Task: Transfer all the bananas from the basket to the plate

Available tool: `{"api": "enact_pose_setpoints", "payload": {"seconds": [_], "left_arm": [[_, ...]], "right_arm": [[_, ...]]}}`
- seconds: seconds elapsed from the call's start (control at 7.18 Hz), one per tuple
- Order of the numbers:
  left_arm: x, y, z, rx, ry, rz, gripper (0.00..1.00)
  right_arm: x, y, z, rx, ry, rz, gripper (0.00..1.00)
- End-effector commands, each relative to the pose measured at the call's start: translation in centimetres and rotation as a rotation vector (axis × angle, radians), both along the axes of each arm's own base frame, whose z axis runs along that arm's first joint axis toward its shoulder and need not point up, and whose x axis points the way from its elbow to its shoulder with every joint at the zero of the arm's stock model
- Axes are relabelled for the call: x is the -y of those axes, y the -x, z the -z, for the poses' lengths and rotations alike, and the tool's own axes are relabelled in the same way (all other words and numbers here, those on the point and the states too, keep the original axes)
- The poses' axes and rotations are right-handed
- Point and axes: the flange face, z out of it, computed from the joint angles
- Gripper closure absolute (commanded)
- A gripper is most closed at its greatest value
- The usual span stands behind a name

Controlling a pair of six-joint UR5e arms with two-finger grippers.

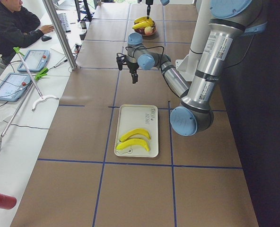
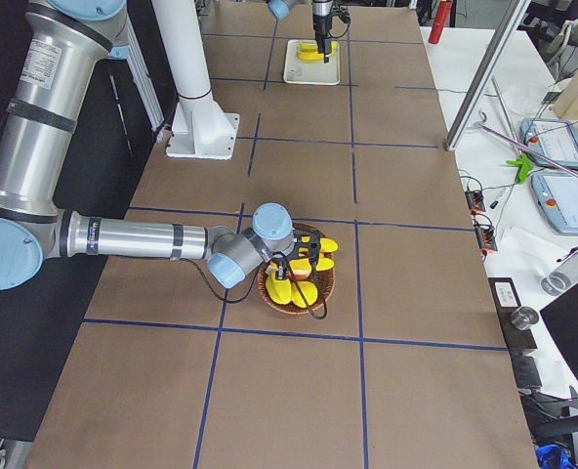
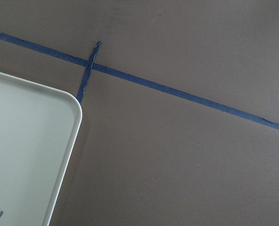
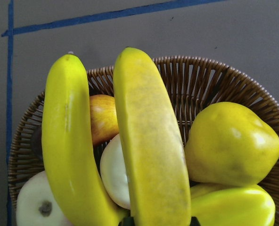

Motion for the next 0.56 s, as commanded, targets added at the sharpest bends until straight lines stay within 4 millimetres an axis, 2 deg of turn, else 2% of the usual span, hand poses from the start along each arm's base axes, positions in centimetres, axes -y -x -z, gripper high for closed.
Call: {"api": "enact_pose_setpoints", "payload": {"seconds": [0.0, 0.14, 0.42], "left_arm": [[-0.2, -0.3, 0.1, -0.002, -0.001, -0.007, 0.0], [-0.2, -0.3, 0.1, -0.002, -0.001, -0.007, 0.0], [-0.2, -0.3, 0.3, -0.006, -0.003, -0.008, 0.01]], "right_arm": [[-1.0, -3.2, 2.7, 0.028, -0.039, -0.055, 1.0], [-2.0, -5.1, 3.7, 0.034, -0.09, -0.06, 1.0], [-1.3, -6.5, 6.5, 0.095, -0.15, -0.052, 1.0]]}}
